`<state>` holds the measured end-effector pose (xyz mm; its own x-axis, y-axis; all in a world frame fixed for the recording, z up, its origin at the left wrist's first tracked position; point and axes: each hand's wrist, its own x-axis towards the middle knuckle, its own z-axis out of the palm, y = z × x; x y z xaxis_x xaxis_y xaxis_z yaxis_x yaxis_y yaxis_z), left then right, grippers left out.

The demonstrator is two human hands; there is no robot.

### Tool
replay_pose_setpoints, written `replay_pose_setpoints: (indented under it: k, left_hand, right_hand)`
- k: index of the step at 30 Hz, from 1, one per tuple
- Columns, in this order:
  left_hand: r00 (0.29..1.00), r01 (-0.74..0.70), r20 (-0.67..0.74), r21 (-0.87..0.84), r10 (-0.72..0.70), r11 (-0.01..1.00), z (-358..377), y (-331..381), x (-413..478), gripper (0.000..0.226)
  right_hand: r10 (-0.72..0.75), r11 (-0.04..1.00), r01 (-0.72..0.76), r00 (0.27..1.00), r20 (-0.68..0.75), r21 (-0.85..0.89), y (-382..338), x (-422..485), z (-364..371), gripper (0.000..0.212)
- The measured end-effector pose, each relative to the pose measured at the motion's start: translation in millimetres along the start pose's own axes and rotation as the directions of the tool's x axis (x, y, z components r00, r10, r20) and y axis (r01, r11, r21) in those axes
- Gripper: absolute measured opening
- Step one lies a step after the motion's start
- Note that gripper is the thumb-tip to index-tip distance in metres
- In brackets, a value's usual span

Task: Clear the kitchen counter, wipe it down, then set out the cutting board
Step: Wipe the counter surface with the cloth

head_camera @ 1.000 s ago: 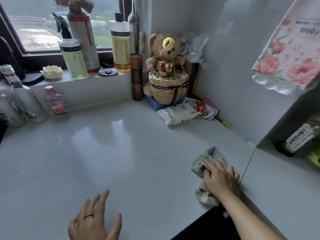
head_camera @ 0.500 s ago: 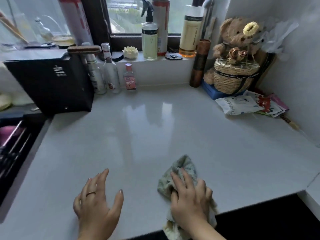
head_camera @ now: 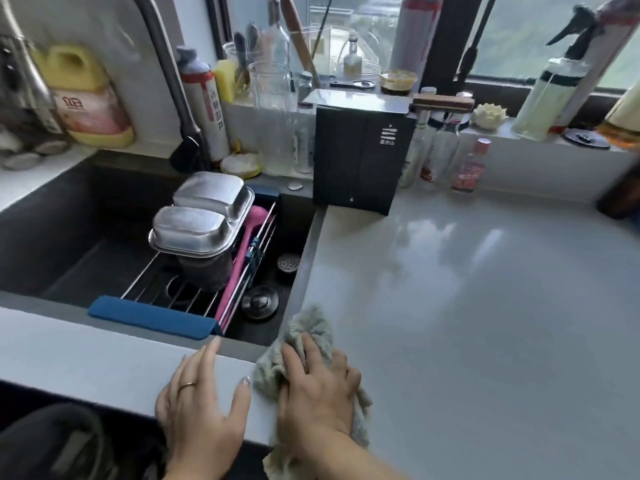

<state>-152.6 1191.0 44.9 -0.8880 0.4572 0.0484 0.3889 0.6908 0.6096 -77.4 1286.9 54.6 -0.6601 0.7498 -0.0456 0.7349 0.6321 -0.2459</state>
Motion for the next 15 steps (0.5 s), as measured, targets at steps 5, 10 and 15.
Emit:
replay_pose_setpoints:
  k: [5, 10, 15]
  left_hand:
    - [0.994, -0.093, 0.055, -0.086, 0.098, 0.992, -1, 0, 26, 0.082]
    - [0.954, -0.27, 0.079, -0.202, 0.291, 0.941, 16, 44, 41, 0.073]
    - [0.846, -0.428, 0.247, -0.215, 0.473, 0.878, 65, 117, 18, 0.078]
  right_hand:
    - [-0.107, 0.967, 0.086, 0.991, 0.075, 0.239, -27, 18, 8, 0.04]
    - [0.219, 0.66, -0.109, 0.974, -0.052, 0.743, 12, 31, -18, 0.02]
    - [0.473, 0.66, -0.206, 0.861, -0.186, 0.722, 137, 9, -55, 0.019]
